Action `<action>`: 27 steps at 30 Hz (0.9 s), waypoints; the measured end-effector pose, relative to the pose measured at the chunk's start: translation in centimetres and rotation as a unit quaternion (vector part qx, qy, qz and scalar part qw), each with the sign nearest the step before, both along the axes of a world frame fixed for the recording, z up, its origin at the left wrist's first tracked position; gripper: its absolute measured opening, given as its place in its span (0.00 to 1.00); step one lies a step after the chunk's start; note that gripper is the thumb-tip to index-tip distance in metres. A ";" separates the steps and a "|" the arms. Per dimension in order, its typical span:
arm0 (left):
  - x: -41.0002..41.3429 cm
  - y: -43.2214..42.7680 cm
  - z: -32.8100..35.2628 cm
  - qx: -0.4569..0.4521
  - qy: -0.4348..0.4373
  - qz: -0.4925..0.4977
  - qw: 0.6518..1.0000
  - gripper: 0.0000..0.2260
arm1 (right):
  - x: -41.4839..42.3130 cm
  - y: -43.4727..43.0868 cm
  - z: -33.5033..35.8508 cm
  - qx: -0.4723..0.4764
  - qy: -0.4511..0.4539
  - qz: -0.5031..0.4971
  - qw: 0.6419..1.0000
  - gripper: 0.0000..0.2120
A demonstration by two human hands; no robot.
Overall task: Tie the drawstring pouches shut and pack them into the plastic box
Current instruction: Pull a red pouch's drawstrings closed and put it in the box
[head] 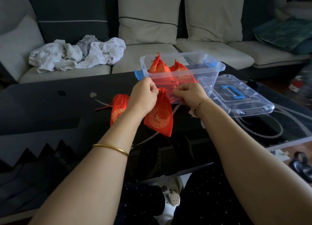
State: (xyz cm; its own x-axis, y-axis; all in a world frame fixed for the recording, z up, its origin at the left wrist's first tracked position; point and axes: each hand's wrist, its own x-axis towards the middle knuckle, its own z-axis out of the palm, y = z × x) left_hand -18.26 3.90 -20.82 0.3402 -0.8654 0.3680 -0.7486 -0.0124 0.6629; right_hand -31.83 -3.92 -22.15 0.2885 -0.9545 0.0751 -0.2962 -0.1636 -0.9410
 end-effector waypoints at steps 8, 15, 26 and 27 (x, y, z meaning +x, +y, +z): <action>0.3 -0.4 -0.1 -0.006 0.062 0.044 0.997 0.09 | -1.1 1.2 -0.3 0.133 0.050 0.173 0.975 0.19; 0.2 -1.3 0.1 -0.053 0.104 0.065 0.991 0.04 | -2.1 1.7 0.8 -0.057 0.143 0.072 0.985 0.20; -0.3 -5.5 5.9 -0.075 0.201 0.055 0.975 0.09 | -2.5 -3.1 6.7 -0.204 0.085 -0.088 0.971 0.10; -0.2 -6.1 6.4 -0.072 0.180 0.059 0.979 0.10 | -2.3 -4.6 7.6 -0.209 0.094 -0.109 0.967 0.10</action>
